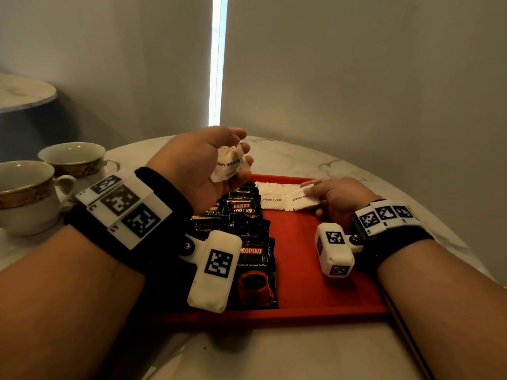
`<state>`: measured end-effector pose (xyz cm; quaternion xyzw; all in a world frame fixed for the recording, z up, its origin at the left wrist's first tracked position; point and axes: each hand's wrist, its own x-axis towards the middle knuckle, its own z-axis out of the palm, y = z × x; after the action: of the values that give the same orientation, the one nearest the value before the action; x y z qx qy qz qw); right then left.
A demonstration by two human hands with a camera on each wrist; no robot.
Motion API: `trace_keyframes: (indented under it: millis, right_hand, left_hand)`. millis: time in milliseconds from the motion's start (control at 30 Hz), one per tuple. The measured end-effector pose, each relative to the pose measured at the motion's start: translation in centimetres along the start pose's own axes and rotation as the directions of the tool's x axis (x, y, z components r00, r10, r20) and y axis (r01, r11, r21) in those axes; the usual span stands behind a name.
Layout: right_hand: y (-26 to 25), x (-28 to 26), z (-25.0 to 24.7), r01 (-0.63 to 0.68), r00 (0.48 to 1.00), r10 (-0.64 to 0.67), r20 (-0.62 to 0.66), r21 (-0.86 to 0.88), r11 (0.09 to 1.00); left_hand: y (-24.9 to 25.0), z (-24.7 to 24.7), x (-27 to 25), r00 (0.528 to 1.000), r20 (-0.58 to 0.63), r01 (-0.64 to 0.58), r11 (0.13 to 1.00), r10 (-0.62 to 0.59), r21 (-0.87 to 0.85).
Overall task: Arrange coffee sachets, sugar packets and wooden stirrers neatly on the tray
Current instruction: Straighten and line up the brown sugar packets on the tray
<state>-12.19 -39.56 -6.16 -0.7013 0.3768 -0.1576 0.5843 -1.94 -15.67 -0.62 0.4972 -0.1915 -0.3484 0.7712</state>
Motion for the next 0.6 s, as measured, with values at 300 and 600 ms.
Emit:
trace_keyframes:
  millis: [300,600]
  right_hand:
    - [0.23,0.07,0.05,0.003,0.994,0.002,-0.109,0.045,0.999]
    - [0.07,0.26,-0.12,0.034,0.987,-0.027,-0.155,0.042,0.999]
  left_hand:
    - [-0.08,-0.06,0.17,1.000,-0.030,0.009,1.000,-0.009,-0.015]
    - [-0.13,0.01,0.24,0.998,-0.057,0.028,0.999,-0.029,-0.018]
